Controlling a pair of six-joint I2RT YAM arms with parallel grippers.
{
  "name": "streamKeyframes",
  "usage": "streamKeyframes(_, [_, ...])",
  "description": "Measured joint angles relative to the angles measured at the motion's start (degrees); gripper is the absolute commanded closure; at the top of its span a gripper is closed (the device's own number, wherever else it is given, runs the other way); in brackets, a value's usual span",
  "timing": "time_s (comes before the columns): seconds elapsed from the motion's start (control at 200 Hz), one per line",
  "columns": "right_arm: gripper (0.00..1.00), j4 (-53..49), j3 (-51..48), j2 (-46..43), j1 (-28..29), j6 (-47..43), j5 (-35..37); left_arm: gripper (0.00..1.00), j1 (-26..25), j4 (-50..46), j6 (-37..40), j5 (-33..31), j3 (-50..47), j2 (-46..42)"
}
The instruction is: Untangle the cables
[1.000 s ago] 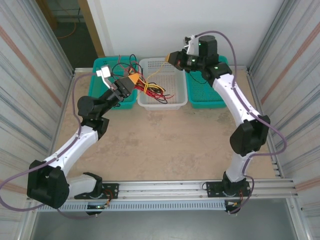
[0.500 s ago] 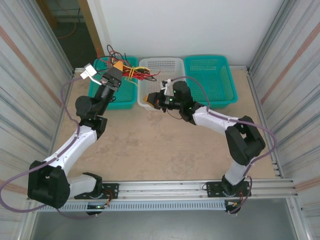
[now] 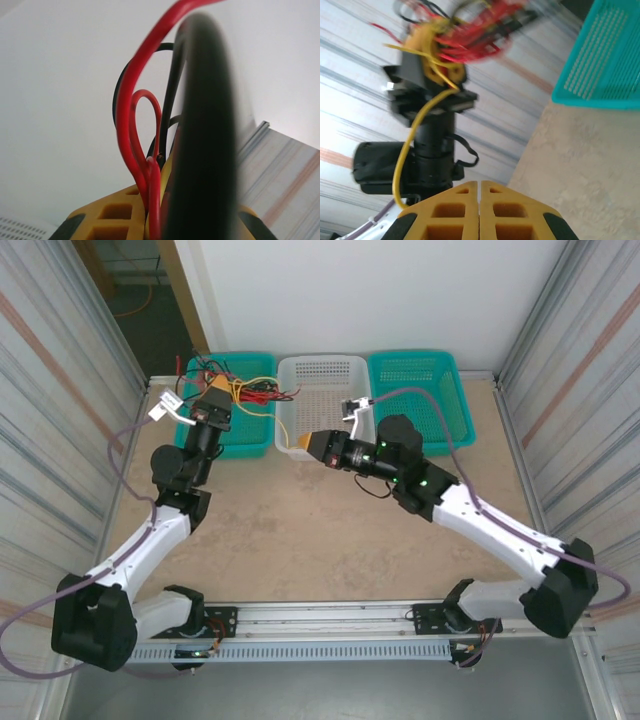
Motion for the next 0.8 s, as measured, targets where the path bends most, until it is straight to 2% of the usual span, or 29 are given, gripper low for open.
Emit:
streamKeyframes(0.095, [1.0, -5.8, 4.3, -2.3, -0.9, -3.6, 2.1, 1.0, 1.0, -2.2, 0.3, 0.4, -1.2, -1.0])
streamKeyframes(0.185, [1.0, -10.9, 10.2, -2.6, -4.3, -6.2, 2.7, 1.0, 1.2, -3.1, 0.3, 2.2, -1.7, -1.3])
streamKeyframes(0.501, [1.0, -23.6, 25.2, 0.2, -16.2, -10.4, 0.0, 1.0, 1.2, -2.6, 0.7, 15.7, -4.4, -1.2])
streamKeyframes(0.666, [1.0, -24.8, 26.5, 3.5, -18.9, -10.3, -2.2, 1.0, 1.4, -1.9, -1.4, 21.1, -5.1, -1.0])
streamKeyframes(0.802, [1.0, -24.2, 23.6, 4.9, -22.5, -9.0, -2.6, 1.0, 3.4, 3.9, -6.6, 27.3, -5.2, 1.7])
